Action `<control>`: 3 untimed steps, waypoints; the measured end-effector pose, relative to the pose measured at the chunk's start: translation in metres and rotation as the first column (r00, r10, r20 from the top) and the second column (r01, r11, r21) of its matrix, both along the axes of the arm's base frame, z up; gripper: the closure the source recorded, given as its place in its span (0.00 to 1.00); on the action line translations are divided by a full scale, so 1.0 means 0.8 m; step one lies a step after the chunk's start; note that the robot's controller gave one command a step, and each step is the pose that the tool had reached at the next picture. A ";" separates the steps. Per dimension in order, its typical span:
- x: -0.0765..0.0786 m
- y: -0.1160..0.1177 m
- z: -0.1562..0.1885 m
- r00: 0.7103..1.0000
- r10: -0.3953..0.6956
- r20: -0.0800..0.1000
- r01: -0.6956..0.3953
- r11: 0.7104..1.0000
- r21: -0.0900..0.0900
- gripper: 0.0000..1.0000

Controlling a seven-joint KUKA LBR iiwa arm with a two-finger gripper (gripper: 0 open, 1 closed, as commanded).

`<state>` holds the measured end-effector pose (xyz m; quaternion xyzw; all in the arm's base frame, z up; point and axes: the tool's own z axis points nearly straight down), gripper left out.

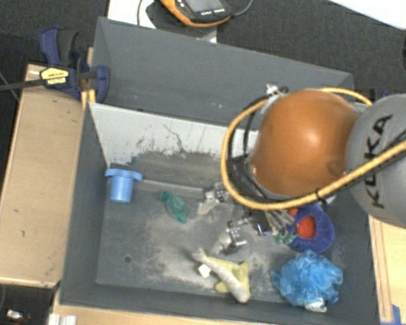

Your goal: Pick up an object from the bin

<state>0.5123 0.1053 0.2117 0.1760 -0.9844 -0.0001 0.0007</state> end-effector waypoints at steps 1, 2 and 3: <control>0.022 0.025 0.041 0.999 0.045 0.008 -0.045 0.999 0.002 0.00; 0.010 -0.072 -0.041 0.998 0.058 0.005 -0.058 0.998 0.000 0.00; 0.013 -0.036 0.026 0.953 0.303 0.008 -0.303 0.953 0.000 0.00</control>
Offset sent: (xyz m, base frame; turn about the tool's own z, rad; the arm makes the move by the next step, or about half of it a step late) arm -0.0013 -0.1215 -0.0858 -0.0633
